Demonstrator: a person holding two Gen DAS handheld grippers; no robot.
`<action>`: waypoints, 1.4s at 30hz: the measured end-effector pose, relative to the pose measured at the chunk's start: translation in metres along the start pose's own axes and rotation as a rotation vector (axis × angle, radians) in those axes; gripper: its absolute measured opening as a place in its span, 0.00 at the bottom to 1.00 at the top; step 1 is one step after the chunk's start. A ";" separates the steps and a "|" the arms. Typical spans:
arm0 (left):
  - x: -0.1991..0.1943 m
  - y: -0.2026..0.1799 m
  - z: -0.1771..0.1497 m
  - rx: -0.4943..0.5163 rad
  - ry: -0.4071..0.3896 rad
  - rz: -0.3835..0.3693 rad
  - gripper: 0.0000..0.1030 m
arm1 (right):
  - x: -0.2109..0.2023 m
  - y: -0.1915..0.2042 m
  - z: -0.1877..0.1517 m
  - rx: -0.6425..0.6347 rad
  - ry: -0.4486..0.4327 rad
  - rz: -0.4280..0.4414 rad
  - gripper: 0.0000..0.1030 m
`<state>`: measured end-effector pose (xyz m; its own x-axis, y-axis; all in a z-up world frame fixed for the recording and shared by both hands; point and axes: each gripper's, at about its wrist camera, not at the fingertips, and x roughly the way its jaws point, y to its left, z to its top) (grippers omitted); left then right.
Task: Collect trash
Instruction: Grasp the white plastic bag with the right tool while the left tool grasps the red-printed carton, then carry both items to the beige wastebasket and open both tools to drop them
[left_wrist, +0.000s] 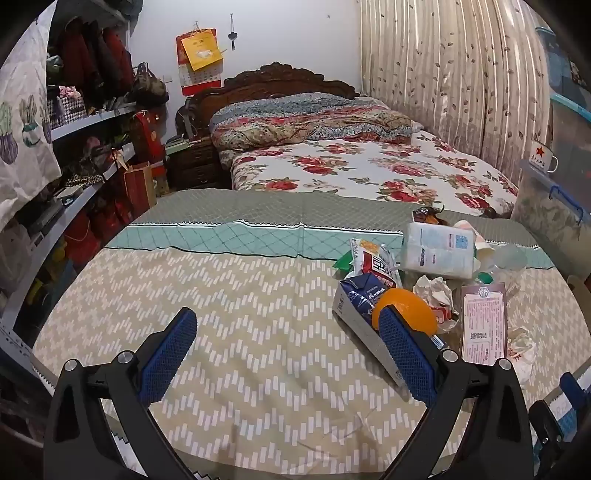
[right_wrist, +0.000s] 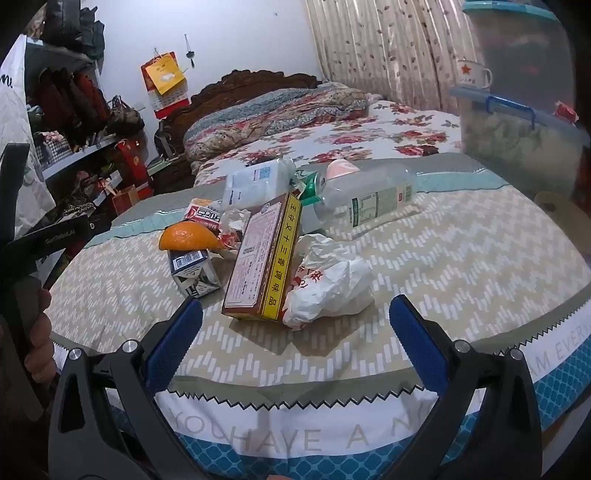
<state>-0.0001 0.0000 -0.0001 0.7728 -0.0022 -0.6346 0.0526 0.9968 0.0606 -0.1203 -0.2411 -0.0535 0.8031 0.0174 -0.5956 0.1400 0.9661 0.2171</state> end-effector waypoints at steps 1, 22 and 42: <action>0.000 0.000 0.000 0.003 -0.001 0.006 0.91 | 0.001 0.000 0.000 0.004 0.004 -0.001 0.97; 0.033 -0.067 -0.020 0.092 0.146 -0.446 0.62 | 0.032 -0.069 0.014 0.149 0.046 0.031 0.84; 0.081 -0.201 -0.040 0.393 0.313 -0.355 0.59 | 0.022 -0.132 0.017 0.178 0.032 -0.013 0.27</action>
<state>0.0261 -0.1972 -0.0944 0.4462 -0.2457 -0.8605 0.5484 0.8350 0.0460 -0.1114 -0.3730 -0.0826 0.7819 0.0159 -0.6232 0.2533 0.9053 0.3409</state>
